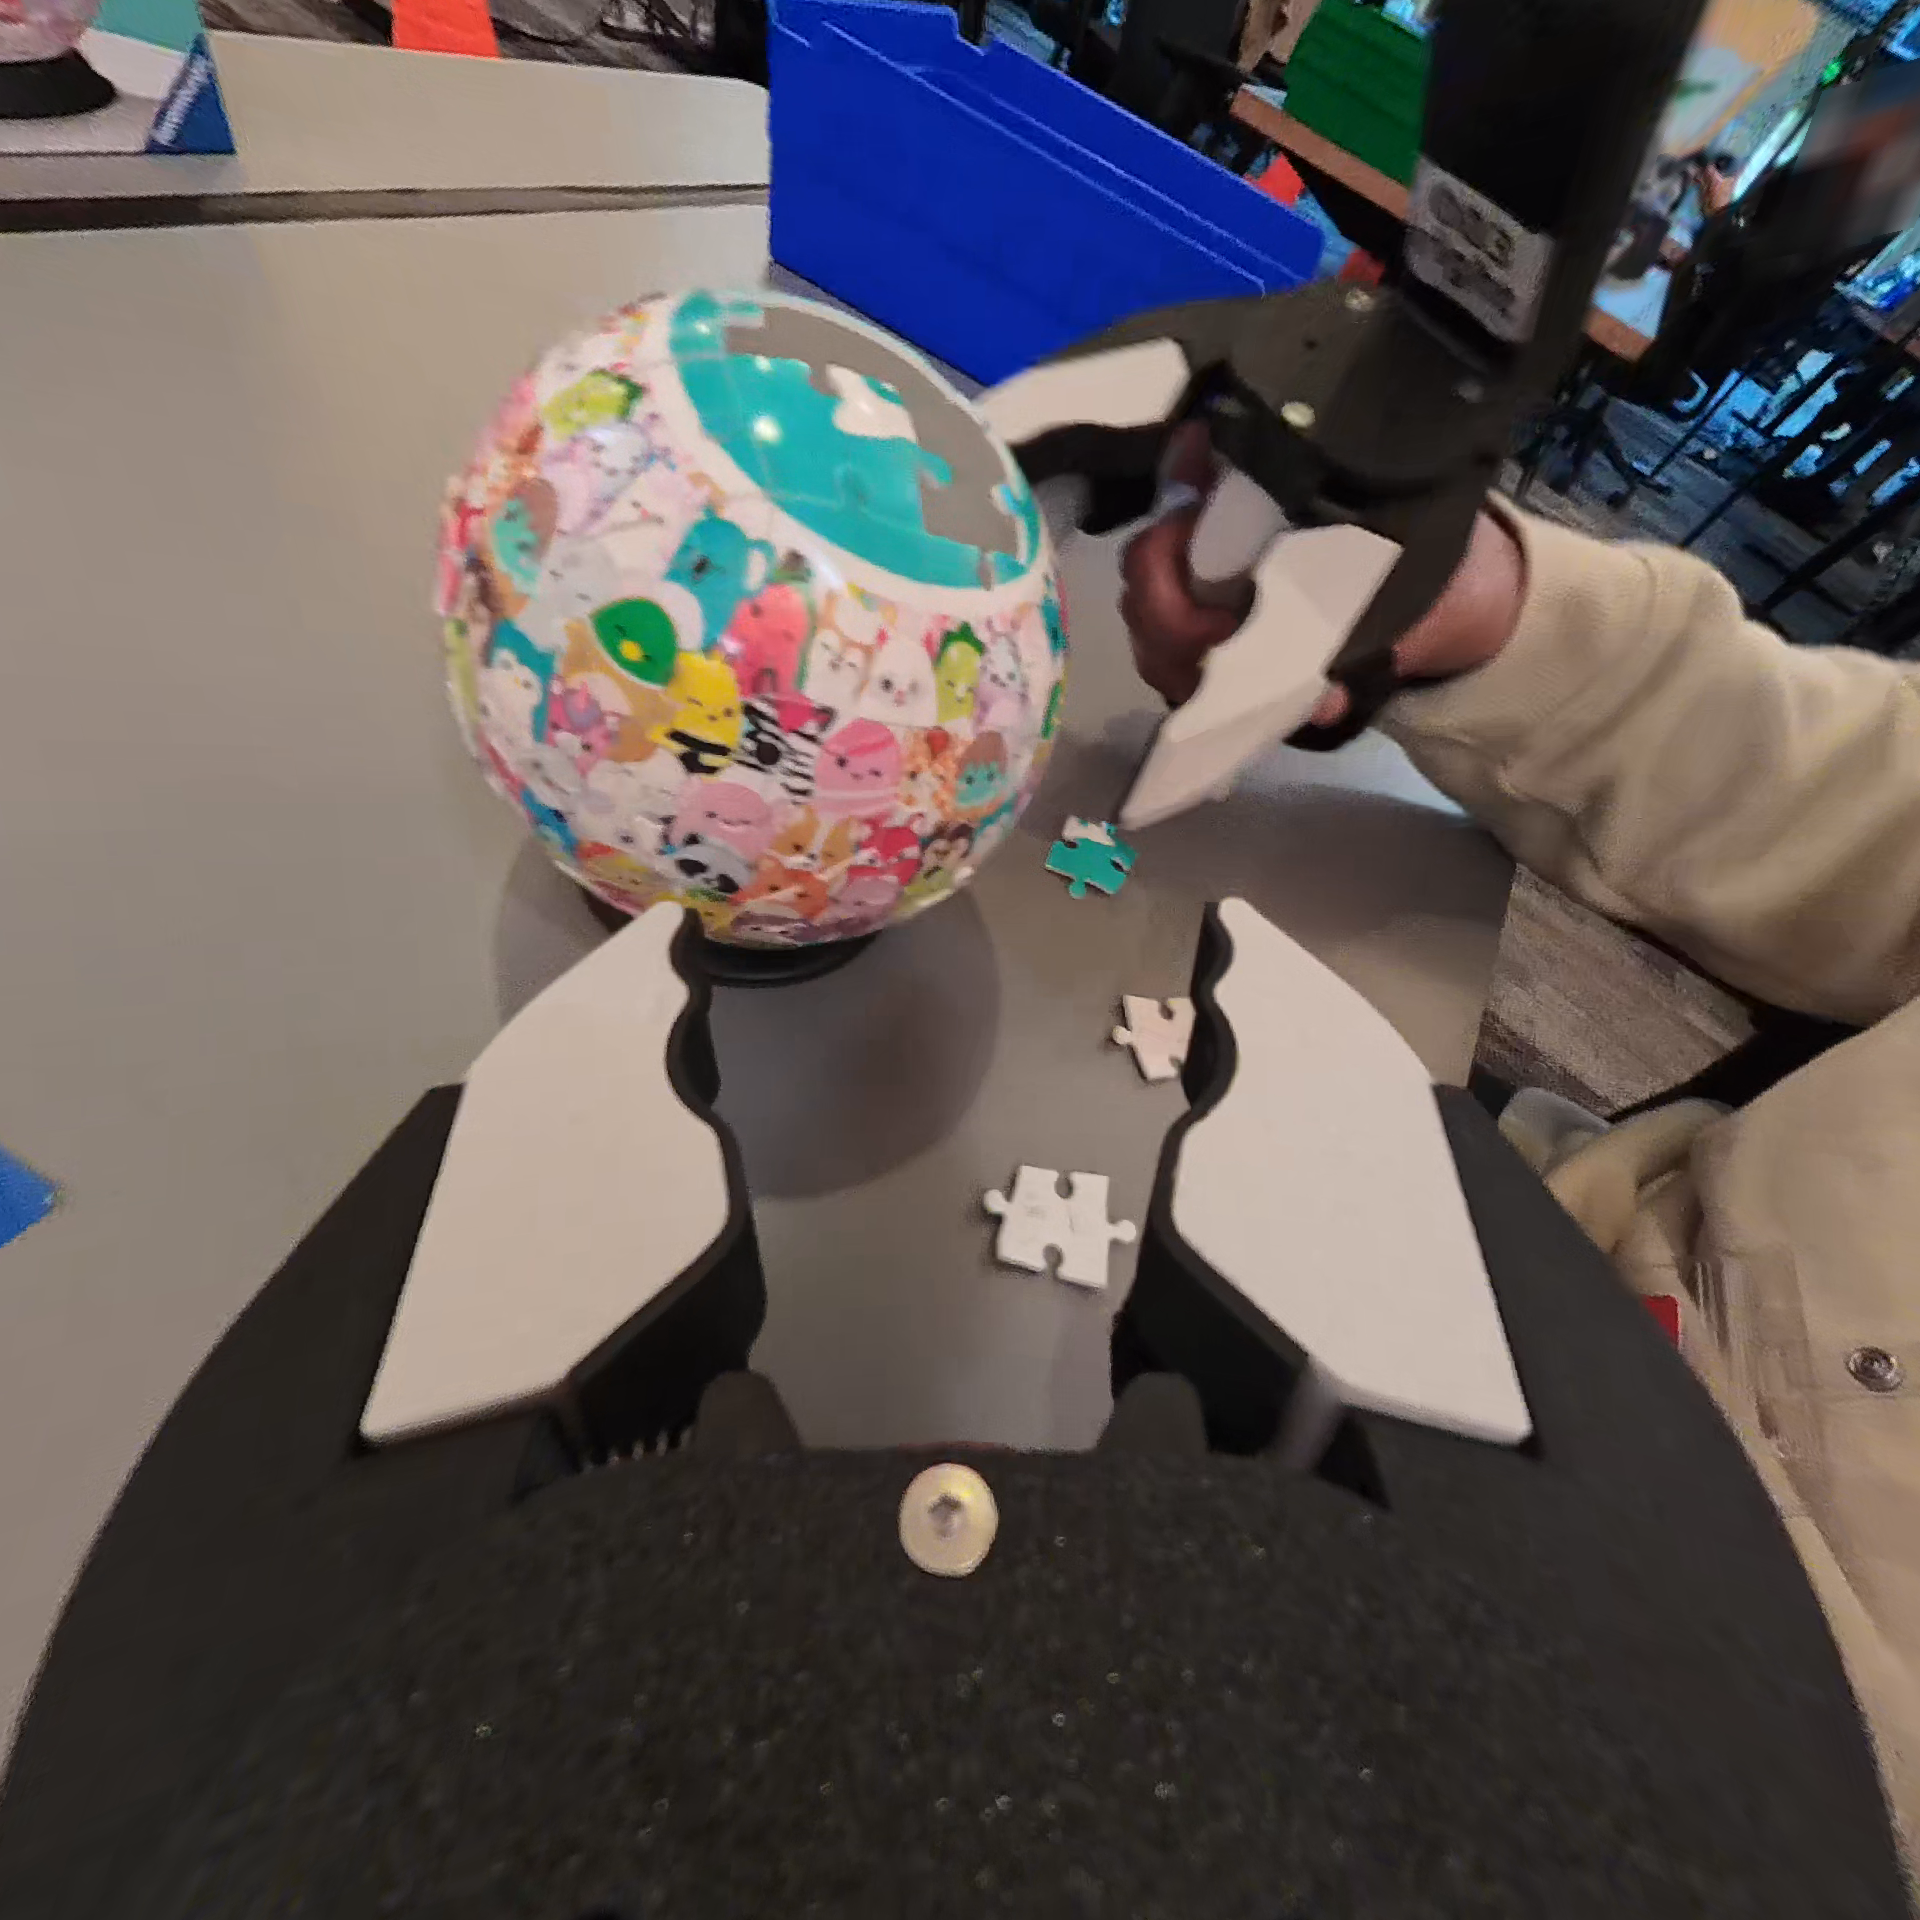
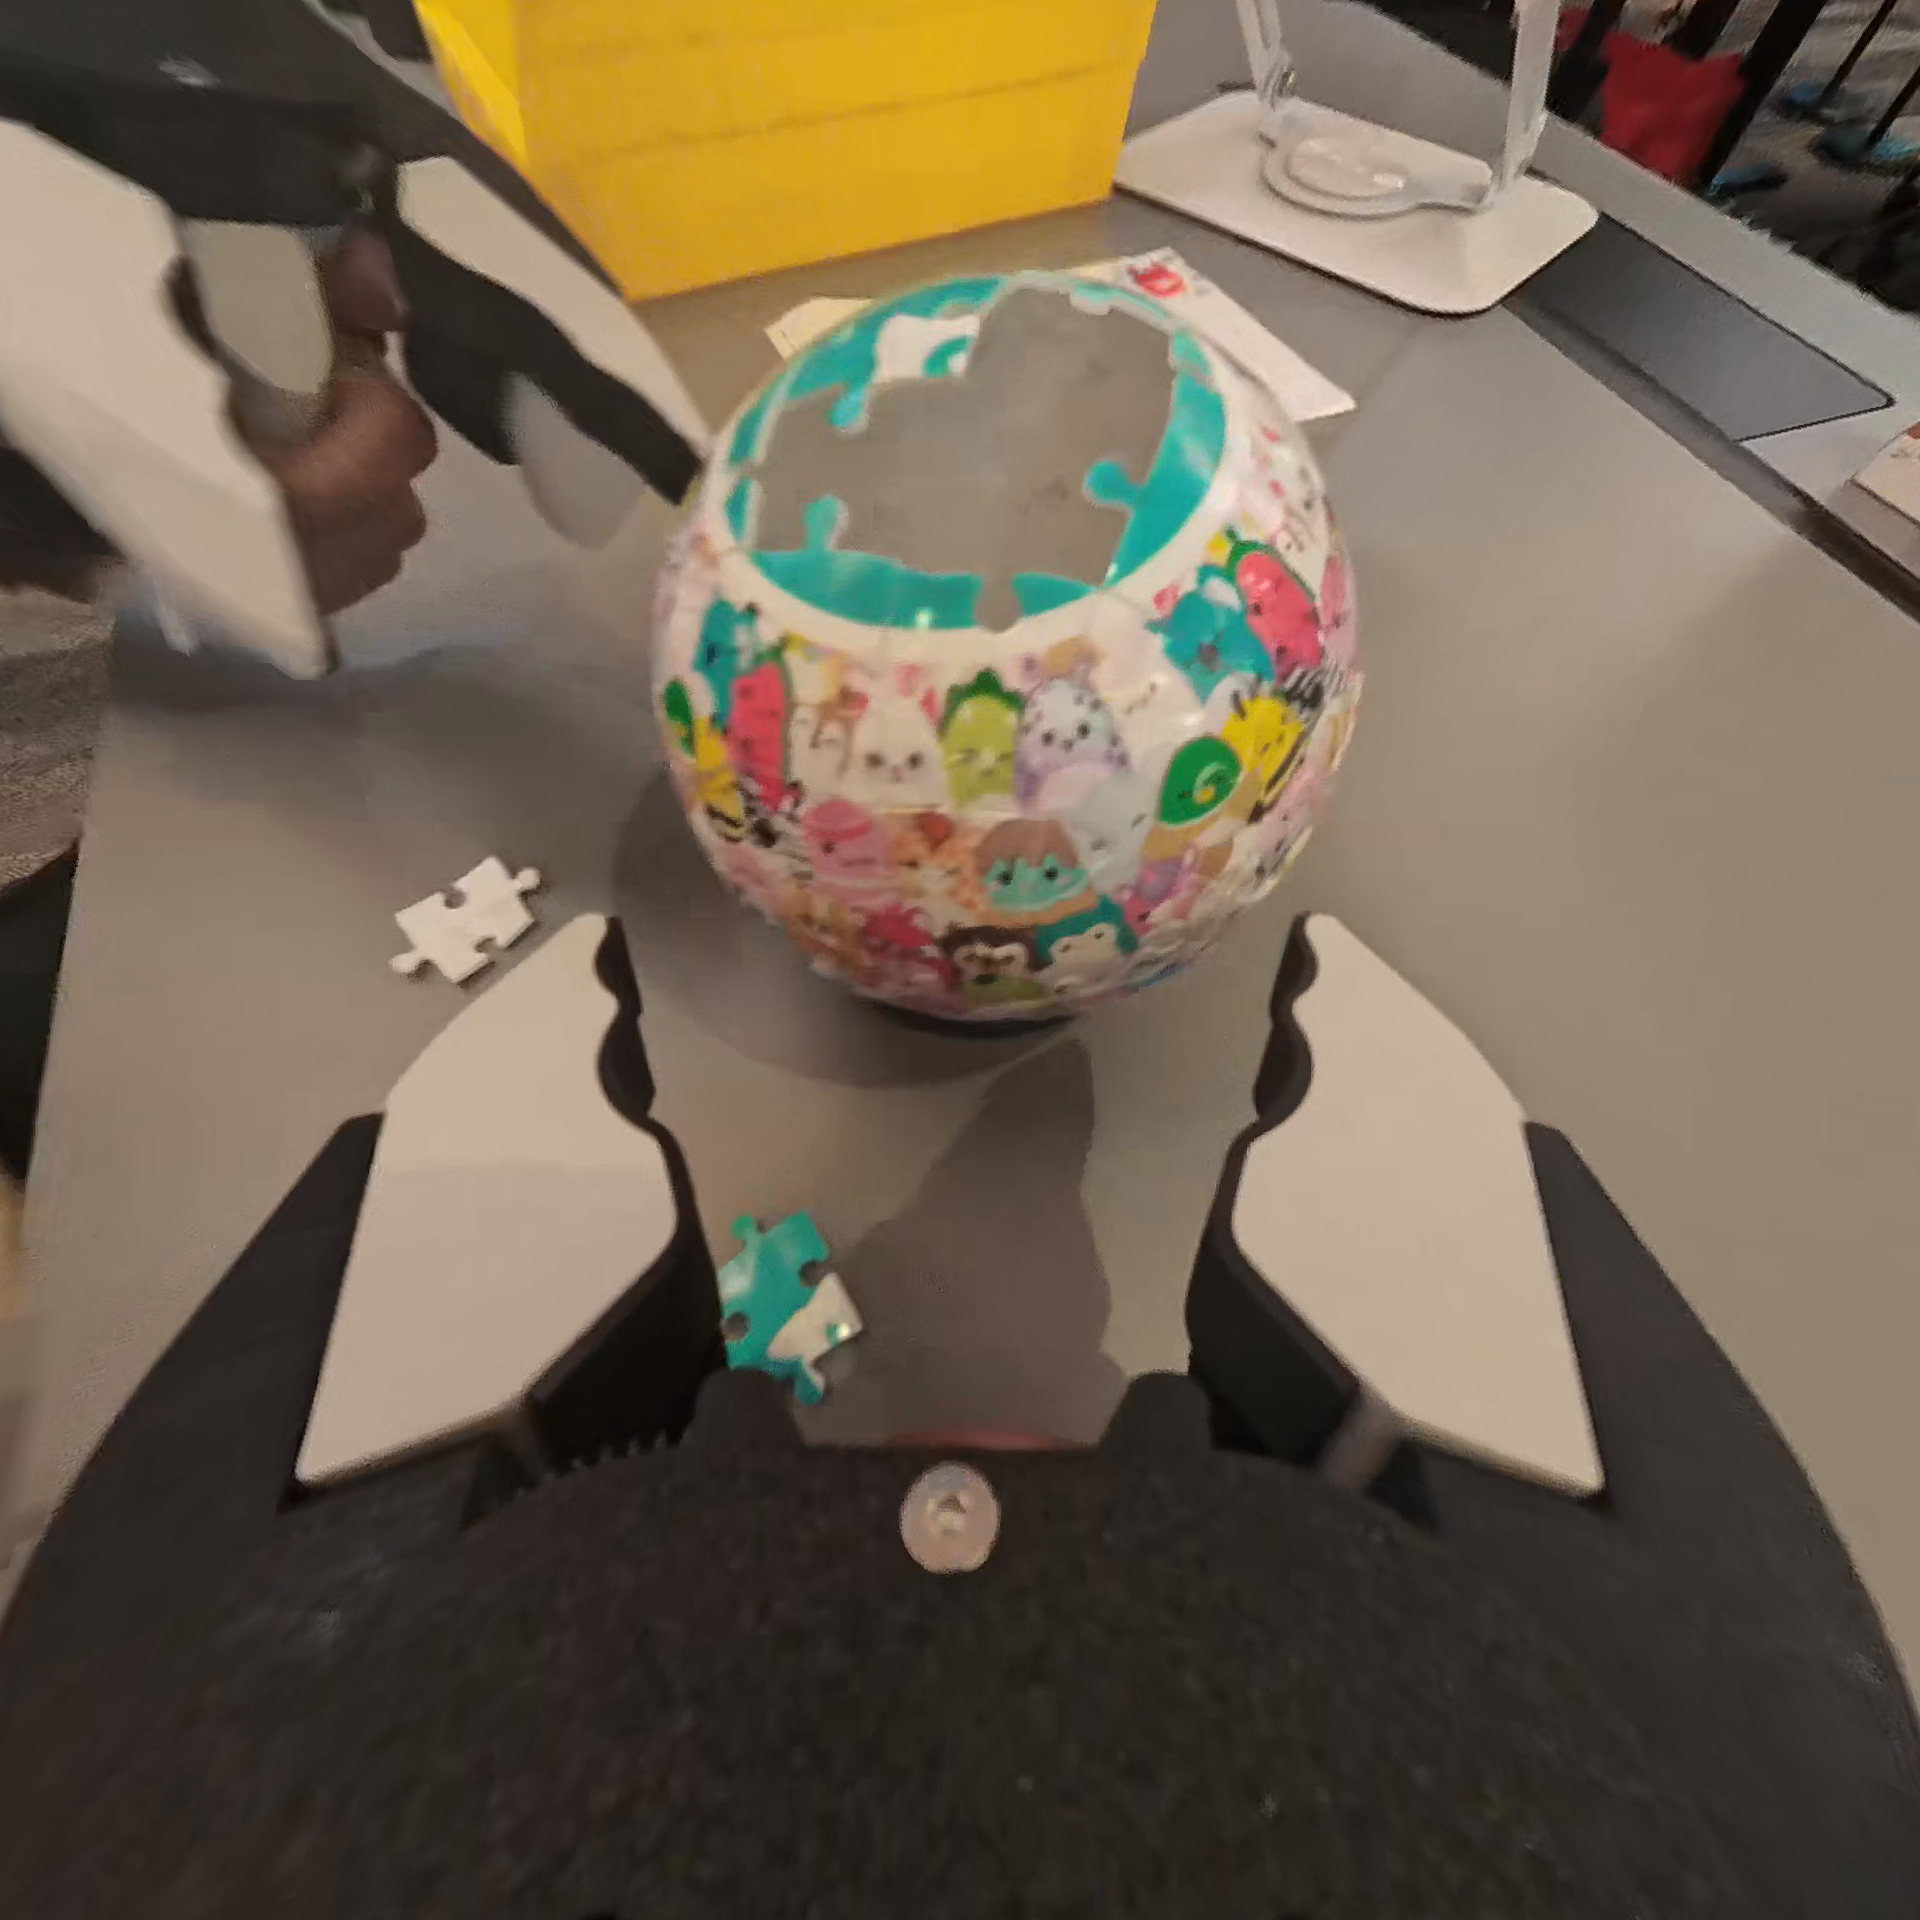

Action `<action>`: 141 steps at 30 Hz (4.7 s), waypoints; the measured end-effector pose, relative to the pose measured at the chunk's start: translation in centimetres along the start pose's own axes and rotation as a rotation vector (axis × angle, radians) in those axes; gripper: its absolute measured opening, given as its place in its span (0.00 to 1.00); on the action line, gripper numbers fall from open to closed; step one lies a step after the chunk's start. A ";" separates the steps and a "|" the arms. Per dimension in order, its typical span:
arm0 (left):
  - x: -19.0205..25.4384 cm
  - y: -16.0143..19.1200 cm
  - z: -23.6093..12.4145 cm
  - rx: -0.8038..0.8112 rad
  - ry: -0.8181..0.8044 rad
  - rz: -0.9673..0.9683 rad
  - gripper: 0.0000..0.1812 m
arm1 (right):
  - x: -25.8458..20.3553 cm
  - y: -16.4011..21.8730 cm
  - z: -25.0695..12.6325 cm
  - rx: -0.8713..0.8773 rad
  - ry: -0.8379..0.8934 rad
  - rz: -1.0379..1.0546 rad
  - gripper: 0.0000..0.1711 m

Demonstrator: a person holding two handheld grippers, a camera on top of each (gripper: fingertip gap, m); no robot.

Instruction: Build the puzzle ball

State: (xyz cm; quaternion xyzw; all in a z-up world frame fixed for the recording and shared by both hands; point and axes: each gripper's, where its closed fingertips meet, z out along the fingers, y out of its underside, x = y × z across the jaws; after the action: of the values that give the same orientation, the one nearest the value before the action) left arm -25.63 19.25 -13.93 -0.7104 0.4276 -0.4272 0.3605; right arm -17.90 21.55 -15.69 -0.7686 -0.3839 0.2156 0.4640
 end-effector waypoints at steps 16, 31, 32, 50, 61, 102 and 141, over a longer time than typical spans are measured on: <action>1.4 6.6 -1.2 -0.315 -0.001 0.227 0.39 | -8.5 5.4 -3.7 -0.207 -0.194 0.026 0.38; 3.3 7.9 0.5 -0.358 -0.086 0.326 0.31 | -10.1 7.4 -1.1 -0.303 -0.083 -0.235 0.00; 3.5 7.7 0.5 -0.344 -0.081 0.312 0.30 | -10.0 7.5 -1.1 -0.304 -0.091 -0.213 0.00; 4.2 7.5 0.4 -0.306 -0.062 0.326 0.26 | -10.9 7.0 0.0 -0.311 -0.178 -0.104 0.18; 4.9 5.8 0.8 -0.236 -0.079 0.388 0.24 | -10.0 4.2 -1.6 -0.120 -0.254 0.157 0.16; 0.1 8.4 -2.5 -0.470 0.254 -0.037 0.13 | -3.2 8.6 -2.6 -0.376 -0.153 -0.064 0.16; 8.9 -5.1 -3.0 0.571 0.599 -0.558 0.01 | -12.2 -8.7 -4.2 0.727 -0.456 0.817 0.08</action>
State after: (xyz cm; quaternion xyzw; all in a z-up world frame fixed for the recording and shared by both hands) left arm -24.41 12.58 -5.66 -0.5167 0.1719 -0.7927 0.2741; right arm -25.86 12.03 -6.38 -0.5802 -0.0484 0.6542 0.4828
